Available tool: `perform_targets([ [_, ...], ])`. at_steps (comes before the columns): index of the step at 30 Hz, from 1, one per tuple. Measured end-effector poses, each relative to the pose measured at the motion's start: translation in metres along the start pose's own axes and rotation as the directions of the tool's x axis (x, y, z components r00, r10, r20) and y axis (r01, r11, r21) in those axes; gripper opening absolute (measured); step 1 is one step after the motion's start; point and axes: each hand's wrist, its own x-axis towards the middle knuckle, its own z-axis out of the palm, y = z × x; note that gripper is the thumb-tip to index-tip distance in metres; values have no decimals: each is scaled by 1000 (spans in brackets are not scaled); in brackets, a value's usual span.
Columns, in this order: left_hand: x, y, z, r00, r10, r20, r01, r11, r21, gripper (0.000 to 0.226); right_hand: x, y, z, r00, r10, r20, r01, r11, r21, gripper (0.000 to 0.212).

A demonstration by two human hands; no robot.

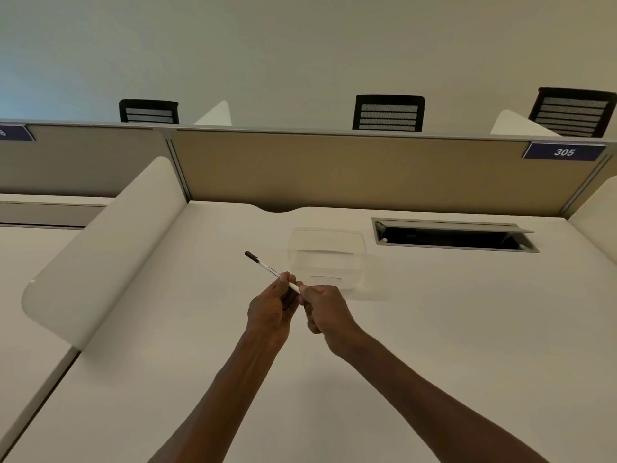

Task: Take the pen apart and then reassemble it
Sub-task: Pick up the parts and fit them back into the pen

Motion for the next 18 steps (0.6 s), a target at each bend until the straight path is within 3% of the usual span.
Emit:
perform_targets([
  [1, -1, -1, 1, 1000, -4, 6, 4, 1000, -4, 27, -1, -2, 1, 984, 168, 52, -176, 952, 251, 37],
  [3, -2, -2, 2, 1000, -13, 4, 13, 1000, -8, 21, -1, -7, 2, 915, 354, 194, -401, 739, 542, 36],
  [5, -1, -3, 2, 1000, -17, 13, 17, 1000, -2, 20, 0, -11, 4, 878, 394, 270, -467, 586, 662, 35],
  [7, -1, -3, 1, 999, -26, 43, 27, 999, -20, 19, 0, -11, 4, 887, 375, 270, -453, 592, 667, 33],
  [9, 1, -2, -2, 997, -46, 68, 52, 995, -87, 16, 1, -9, 0, 932, 309, 188, -361, 791, 494, 33],
  [10, 2, -1, -3, 995, -56, 78, 64, 992, -109, 16, 3, -9, -4, 965, 236, 114, -260, 913, 315, 35],
  [11, 4, 1, -4, 994, -61, 87, 71, 991, -112, 17, 5, -8, -9, 993, 104, 48, -107, 992, 64, 36],
  [12, 5, 3, -5, 994, -61, 94, 71, 992, -102, 16, 6, -7, -14, 997, -78, 20, 80, 970, -229, 38],
  [13, 7, 6, -5, 994, -58, 90, 66, 994, -92, 15, 8, -6, -18, 964, -262, 54, 252, 826, -505, 39],
  [14, 9, 9, -6, 996, -54, 71, 61, 994, -87, 14, 9, -4, -22, 909, -396, 132, 369, 613, -699, 38],
  [16, 12, 16, -5, 999, -45, 7, 45, 996, -73, 14, 11, 1, -29, 806, -519, 285, 466, 259, -846, 35],
  [17, 14, 18, -4, 999, -40, -21, 38, 998, -57, 14, 11, 3, -31, 776, -541, 325, 486, 184, -854, 33],
  [18, 15, 20, -2, 999, -36, -38, 35, 998, -45, 12, 11, 5, -33, 773, -541, 332, 496, 188, -848, 32],
])
